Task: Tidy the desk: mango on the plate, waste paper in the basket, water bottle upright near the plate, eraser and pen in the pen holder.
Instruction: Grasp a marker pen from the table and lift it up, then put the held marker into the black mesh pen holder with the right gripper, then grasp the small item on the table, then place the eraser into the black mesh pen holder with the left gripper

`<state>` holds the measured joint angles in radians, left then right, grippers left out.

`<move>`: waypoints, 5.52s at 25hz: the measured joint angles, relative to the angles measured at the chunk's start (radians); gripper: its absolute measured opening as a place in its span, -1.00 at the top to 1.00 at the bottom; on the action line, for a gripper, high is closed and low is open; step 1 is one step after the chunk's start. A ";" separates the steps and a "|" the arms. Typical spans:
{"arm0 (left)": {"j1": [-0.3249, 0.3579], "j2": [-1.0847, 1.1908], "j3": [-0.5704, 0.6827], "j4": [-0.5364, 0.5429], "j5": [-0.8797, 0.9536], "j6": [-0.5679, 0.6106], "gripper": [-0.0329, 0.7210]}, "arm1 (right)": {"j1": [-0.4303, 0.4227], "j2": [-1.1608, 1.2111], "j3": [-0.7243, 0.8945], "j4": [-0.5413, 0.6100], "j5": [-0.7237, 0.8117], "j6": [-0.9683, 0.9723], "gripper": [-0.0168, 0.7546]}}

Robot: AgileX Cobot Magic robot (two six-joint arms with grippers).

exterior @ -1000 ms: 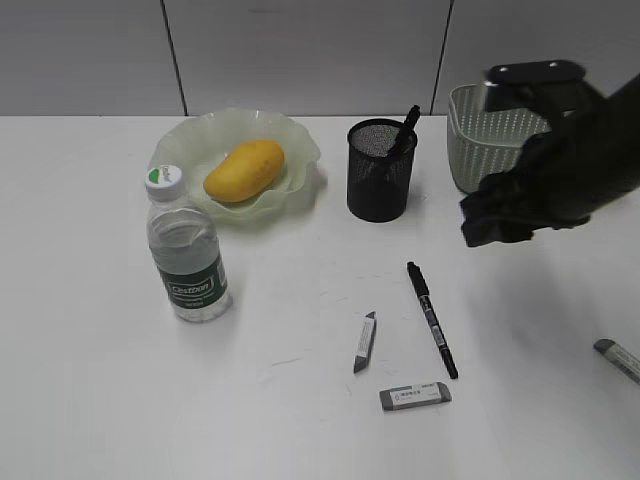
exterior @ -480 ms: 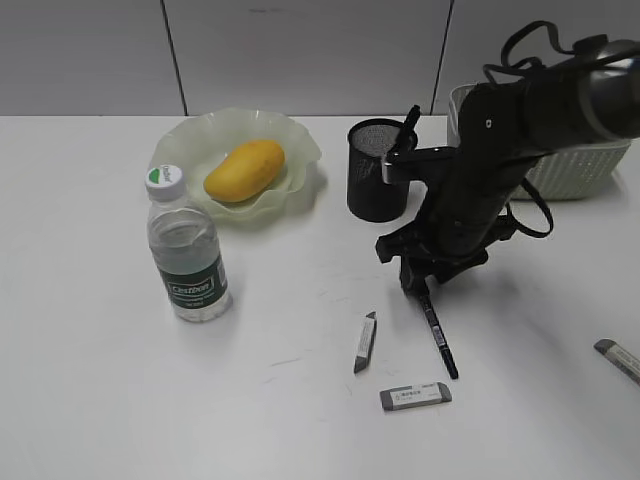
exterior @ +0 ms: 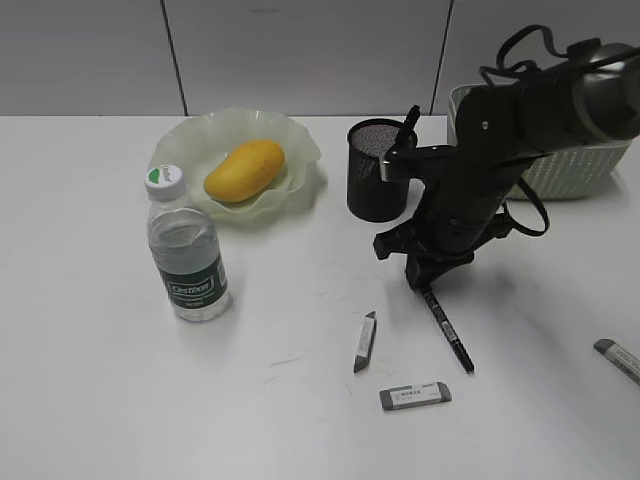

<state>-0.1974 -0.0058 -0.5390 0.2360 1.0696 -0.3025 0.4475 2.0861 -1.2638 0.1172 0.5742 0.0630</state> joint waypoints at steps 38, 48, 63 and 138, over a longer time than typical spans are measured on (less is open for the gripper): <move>0.000 0.000 0.000 0.000 0.000 0.000 -0.18 | 0.000 -0.286 0.249 -0.129 -1.214 -0.051 -0.20; 0.000 0.000 0.000 0.000 0.000 0.000 -0.11 | 0.000 -0.883 0.318 -0.158 0.161 -0.093 0.00; 0.000 0.107 0.000 -0.006 -0.019 0.098 -0.01 | 0.000 -1.827 0.704 -0.177 0.485 -0.022 0.02; -0.517 2.070 -1.004 0.189 -1.314 -0.192 0.73 | 0.000 -2.019 0.754 -0.184 0.466 -0.020 0.15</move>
<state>-0.7146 2.0642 -1.5433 0.4246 -0.2440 -0.4947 0.4473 0.0674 -0.5094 -0.0668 1.0403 0.0428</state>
